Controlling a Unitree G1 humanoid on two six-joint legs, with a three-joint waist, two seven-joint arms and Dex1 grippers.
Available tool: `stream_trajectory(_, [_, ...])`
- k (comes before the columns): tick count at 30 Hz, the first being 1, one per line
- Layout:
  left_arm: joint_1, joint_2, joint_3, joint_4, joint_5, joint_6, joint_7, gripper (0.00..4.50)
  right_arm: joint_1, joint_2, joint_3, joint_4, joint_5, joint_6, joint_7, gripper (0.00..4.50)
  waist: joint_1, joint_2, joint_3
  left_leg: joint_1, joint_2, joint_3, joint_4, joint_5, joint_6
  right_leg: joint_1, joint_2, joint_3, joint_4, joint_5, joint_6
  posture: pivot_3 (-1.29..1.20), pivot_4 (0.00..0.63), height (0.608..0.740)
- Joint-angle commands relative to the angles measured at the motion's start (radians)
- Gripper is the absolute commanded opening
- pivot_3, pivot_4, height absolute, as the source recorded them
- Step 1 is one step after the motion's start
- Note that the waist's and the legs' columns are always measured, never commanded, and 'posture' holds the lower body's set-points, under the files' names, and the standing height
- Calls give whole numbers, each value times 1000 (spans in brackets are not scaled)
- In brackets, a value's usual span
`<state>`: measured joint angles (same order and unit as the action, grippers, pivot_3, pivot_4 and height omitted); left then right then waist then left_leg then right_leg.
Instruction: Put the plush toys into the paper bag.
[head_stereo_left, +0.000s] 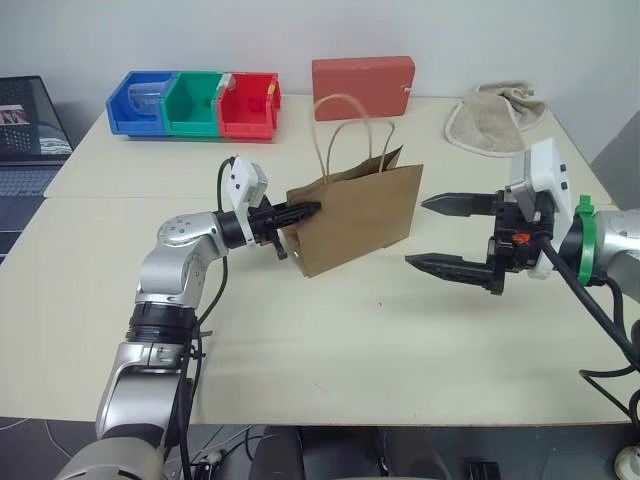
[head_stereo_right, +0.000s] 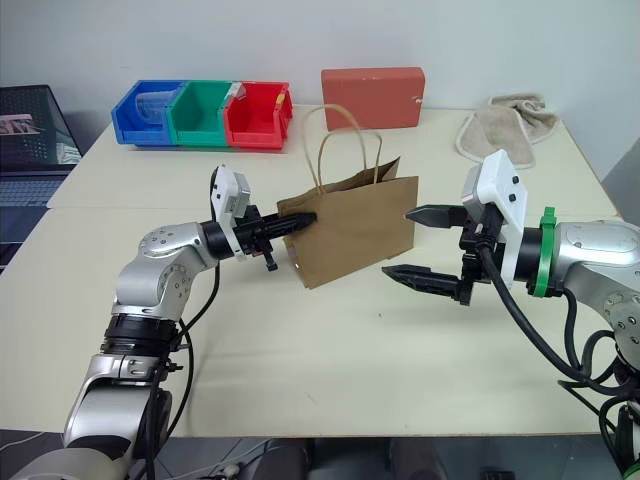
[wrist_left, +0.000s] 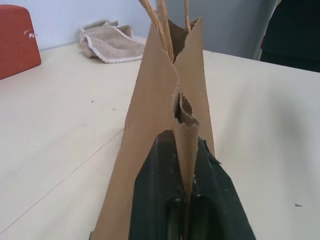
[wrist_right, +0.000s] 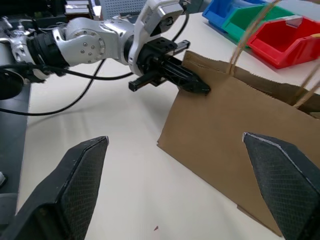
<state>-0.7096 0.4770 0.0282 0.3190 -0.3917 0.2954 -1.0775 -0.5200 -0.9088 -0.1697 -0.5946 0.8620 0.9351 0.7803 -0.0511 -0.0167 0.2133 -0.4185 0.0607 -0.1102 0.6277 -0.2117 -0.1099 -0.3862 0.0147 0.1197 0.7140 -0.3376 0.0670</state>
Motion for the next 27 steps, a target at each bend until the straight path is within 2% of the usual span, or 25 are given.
stream_trajectory(1, [-37, 18, 16, 7, -13, -14, -35, 31, 18, -2, -14, -40, -89, -98, -33, 4500, 0, 0, 0, 0, 0, 0, 0, 0, 0, 0, 0, 0, 0, 0, 0, 0, 150, 740])
stream_trajectory(5, [-68, 39, 16, 17, -44, 35, -106, 31, 60, 6, -59, -53, -137, -155, -63, 4500, -1, 0, 0, 0, 0, 0, 0, 0, 0, 0, 0, 0, 0, 0, 0, 0, 150, 740])
stream_trajectory(9, [-98, 72, -41, -10, -75, 120, -262, 31, 188, -82, -266, -108, -6, -79, 24, 4500, 7, 0, 0, -1, 0, 0, -1, 0, 0, 0, 0, 0, 0, 0, 0, 0, 150, 740])
stream_trajectory(14, [-130, 39, -84, 41, -50, 98, -320, 31, 317, -137, -452, -150, 93, -3, 27, 4500, 17, 0, 0, 0, 0, -1, 0, 0, 0, 1, 0, -1, -1, 0, 0, 0, 150, 740])
stream_trajectory(18, [-134, 14, -112, 85, -6, 24, -329, 31, 344, -144, -470, -166, 111, -1, -16, 4500, 12, 0, 0, 2, 0, 1, 1, 0, 0, 3, 0, 1, -1, 0, 0, 0, 150, 740])
stream_trajectory(20, [-143, 7, -126, 149, 48, -65, -310, 31, 338, -142, -443, -170, 116, -8, -35, 4500, 9, 0, 0, 2, 0, 1, 1, 0, 1, 3, 0, 1, 0, 0, 0, 0, 150, 740])
stream_trajectory(23, [-163, 5, -110, 193, 61, -103, -294, 31, 332, -146, -416, -167, 119, -15, -50, 4500, 10, 0, 0, 2, 0, 1, 1, 0, 1, 3, 0, 1, -1, 0, 0, 0, 150, 740])
stream_trajectory(27, [-157, 45, -96, 161, 52, -72, -304, 975, 308, -170, -393, -135, 127, -9, -55, 4500, 9, 0, 0, 2, -1, 1, 1, 0, 1, 3, 0, 1, -1, 0, 0, 0, 150, 740])
